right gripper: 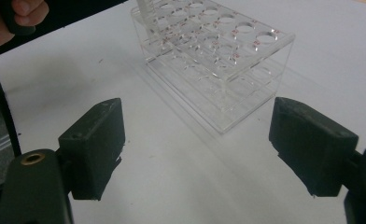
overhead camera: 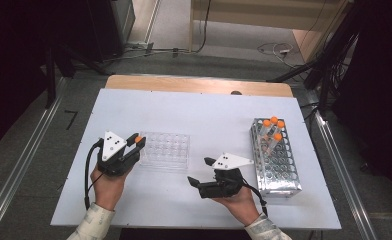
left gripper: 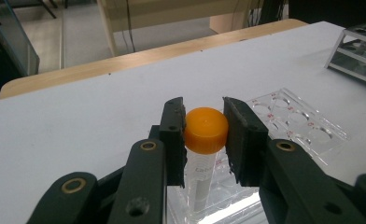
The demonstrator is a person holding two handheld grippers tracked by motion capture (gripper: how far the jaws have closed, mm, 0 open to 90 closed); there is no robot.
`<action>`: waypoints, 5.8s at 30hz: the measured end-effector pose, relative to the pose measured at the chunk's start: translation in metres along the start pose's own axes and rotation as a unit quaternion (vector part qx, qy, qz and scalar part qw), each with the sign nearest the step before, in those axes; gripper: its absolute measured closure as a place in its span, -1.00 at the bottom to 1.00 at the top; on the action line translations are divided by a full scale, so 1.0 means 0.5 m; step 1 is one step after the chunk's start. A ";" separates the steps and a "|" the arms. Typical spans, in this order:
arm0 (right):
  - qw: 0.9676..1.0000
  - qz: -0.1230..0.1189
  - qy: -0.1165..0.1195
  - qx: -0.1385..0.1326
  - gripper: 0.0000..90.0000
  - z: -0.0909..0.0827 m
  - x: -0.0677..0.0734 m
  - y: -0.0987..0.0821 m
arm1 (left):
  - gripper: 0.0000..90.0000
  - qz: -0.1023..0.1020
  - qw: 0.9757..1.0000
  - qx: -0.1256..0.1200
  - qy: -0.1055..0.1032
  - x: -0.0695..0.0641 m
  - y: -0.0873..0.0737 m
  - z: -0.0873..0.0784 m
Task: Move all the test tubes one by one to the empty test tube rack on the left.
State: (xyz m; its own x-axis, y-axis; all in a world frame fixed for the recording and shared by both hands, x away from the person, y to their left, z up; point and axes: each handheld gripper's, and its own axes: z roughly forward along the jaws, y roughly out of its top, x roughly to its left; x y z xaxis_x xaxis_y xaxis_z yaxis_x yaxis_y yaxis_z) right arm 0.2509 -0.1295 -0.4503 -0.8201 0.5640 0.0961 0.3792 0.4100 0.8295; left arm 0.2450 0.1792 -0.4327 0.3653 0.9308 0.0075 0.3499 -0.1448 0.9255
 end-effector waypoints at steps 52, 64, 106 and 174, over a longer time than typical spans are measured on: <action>0.993 0.042 -0.091 -0.068 -0.61 -0.141 -0.078 0.018 | -0.75 -0.055 0.996 -0.013 0.066 0.020 -0.043 -0.012; 0.986 0.060 -0.127 -0.084 -0.60 -0.190 -0.118 0.012 | -0.76 -0.065 0.997 -0.011 0.048 0.019 -0.043 -0.019; 0.956 0.142 -0.252 -0.043 -0.43 -0.233 -0.278 -0.049 | -0.75 -0.062 0.997 -0.004 0.042 0.014 -0.048 -0.022; 0.946 0.132 -0.294 -0.039 0.60 -0.259 -0.265 -0.002 | -0.75 -0.058 0.997 -0.014 0.045 0.004 -0.032 -0.039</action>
State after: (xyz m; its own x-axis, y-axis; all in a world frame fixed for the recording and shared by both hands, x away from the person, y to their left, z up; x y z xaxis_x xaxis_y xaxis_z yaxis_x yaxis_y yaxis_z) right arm 0.3036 -0.2974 -0.3925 -0.3117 0.9502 0.0014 0.4860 0.1582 0.8595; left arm 0.2233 0.1900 -0.4401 0.2448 0.9672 -0.0673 0.3609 -0.0265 0.9322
